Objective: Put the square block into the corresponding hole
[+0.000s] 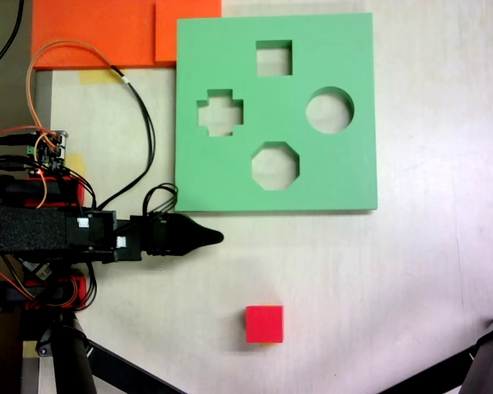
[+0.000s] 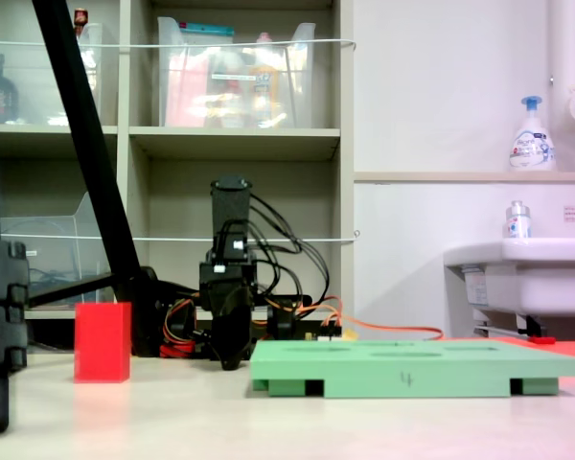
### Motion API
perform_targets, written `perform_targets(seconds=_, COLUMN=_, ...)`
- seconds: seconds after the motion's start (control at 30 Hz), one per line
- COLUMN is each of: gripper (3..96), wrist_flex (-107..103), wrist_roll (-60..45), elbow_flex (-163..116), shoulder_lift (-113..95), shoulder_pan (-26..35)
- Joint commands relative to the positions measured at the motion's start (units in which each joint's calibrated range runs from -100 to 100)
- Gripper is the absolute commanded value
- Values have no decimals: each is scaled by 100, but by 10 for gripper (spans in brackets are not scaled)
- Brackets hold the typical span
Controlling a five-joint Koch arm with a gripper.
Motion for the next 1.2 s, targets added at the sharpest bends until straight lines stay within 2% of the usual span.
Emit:
perform_targets(seconds=0.03, gripper=494, wrist_flex=-628, wrist_roll=-54, elbow_flex=-118, shoulder_lift=-55, shoulder_pan=0)
perform_targets(seconds=0.77, gripper=477, wrist_flex=-628, wrist_roll=-34, elbow_flex=-118, shoulder_lift=-55, shoulder_pan=-10)
perform_targets(seconds=0.83, gripper=468, wrist_flex=-608, wrist_roll=371, elbow_flex=-118, shoulder_lift=-55, shoulder_pan=-171)
perform_targets(seconds=1.0, gripper=489, wrist_flex=-474, wrist_roll=2403, elbow_flex=-118, shoulder_lift=-55, shoulder_pan=-889)
perform_targets(seconds=1.07, gripper=470, wrist_flex=-608, wrist_roll=2569, elbow_flex=-118, shoulder_lift=-55, shoulder_pan=-1065)
perform_targets(seconds=1.2, gripper=461, wrist_flex=-3844, wrist_roll=3214, elbow_flex=1767, shoulder_lift=-55, shoulder_pan=-1094)
